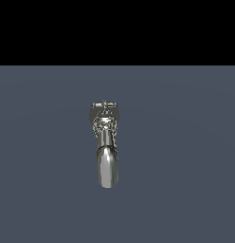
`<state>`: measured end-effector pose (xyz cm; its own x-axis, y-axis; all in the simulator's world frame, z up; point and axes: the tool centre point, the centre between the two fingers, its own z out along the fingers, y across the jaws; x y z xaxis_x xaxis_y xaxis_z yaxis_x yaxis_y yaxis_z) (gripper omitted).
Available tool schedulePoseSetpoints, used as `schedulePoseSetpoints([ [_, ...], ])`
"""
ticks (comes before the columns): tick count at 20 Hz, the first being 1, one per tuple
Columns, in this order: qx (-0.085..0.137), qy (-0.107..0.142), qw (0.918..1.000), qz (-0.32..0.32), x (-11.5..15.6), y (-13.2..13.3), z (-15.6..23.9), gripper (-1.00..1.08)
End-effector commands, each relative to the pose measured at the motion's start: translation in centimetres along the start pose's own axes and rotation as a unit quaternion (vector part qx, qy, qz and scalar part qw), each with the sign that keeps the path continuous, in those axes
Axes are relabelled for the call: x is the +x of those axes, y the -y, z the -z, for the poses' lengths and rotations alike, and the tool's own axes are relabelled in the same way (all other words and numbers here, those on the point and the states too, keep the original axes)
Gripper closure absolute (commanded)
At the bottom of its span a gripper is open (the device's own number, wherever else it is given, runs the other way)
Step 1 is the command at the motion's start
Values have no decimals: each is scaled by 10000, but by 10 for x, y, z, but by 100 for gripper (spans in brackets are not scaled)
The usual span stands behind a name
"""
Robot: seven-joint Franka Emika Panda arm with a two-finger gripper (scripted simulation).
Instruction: Turn on the faucet by rotating a designated handle.
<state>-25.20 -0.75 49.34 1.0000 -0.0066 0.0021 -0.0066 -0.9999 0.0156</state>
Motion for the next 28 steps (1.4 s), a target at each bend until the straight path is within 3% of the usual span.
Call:
schedulePoseSetpoints([
  [1, 53, 171, 9998, 103, 2, 9, -17, 50],
  [2, 207, 532, 9984, 16, 7, 1, -40, 34],
  [3, 42, 669, 9973, 304, 10, 18, -63, 18],
  [4, 110, 661, 9976, -191, 21, -3, -72, 8],
  [5, 115, 661, 9975, -227, 21, -6, -72, 8],
  [6, -19, 894, 9960, -49, 21, 18, -107, 3],
  [7, 124, 875, 9957, -291, 31, 7, -113, -2],
  [8, -183, 1125, 9935, 13, 25, 28, -146, 2],
  [9, -198, 1137, 9933, 28, 26, 30, -147, 2],
  [10, 57, 1010, 9946, -212, 42, 26, -145, 21],
  [11, -81, 1183, 9927, -221, 40, 19, -172, 32],
  [12, -51, 1243, 9912, -444, 44, 11, -189, 19],
  [13, 207, 1163, 9892, -864, 62, 11, -193, 12],
  [14, 271, 1143, 9883, -968, 60, 0, -192, 12],
  [15, 384, 1237, 9867, -985, 62, 10, -209, -2],
  [16, 411, 1223, 9810, -1449, 69, -7, -221, 1],
  [17, 317, 1077, 9888, -987, 93, 19, -220, -28],
  [18, 293, 1040, 9903, -870, 90, 29, -218, -28],
  [19, 416, 976, 9852, -1347, 105, 17, -224, -22],
  [20, 423, 972, 9849, -1371, 104, 15, -224, -22],
  [21, 331, 998, 9816, -1591, 107, -10, -240, -39],
  [22, 191, 1079, 9825, -1507, 105, 4, -260, -8],
  [23, 420, 1063, 9794, -1664, 113, 17, -269, -17],
  [24, 384, 1079, 9797, -1646, 118, 33, -283, -23],
  [25, 316, 804, 9816, -1703, 147, 23, -274, -29],
  [26, 457, 695, 9728, -2161, 166, 4, -277, -29],
  [27, 432, 684, 9745, -2093, 171, 19, -290, -47],
  [28, 541, 769, 9793, -1792, 169, 81, -302, 7],
])
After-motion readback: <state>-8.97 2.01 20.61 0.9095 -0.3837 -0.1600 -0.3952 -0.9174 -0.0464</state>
